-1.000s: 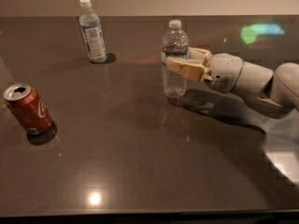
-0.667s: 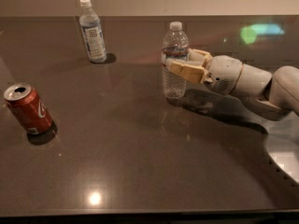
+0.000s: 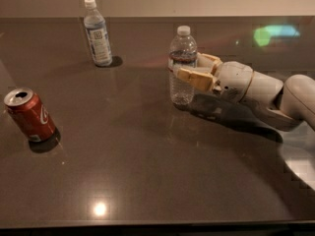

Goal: Place water bottle upright

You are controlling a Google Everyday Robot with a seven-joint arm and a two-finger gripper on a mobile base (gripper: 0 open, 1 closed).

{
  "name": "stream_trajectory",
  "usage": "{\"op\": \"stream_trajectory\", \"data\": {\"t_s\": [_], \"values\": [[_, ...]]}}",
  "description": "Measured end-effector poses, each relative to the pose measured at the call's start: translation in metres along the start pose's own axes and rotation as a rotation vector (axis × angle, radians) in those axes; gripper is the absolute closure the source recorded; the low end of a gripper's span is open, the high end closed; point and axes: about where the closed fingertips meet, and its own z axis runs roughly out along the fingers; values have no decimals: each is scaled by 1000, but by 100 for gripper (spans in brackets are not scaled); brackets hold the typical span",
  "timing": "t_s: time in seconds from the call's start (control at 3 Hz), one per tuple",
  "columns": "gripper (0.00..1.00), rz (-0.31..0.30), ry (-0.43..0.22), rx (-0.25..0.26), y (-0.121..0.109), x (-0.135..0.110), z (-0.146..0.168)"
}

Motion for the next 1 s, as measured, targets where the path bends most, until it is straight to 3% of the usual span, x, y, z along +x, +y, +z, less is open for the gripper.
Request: {"op": "stream_trajectory", "data": {"t_s": [0.67, 1.0], "values": [[12, -19, 1, 3, 0, 7, 1], [0, -20, 0, -2, 1, 6, 4]]}}
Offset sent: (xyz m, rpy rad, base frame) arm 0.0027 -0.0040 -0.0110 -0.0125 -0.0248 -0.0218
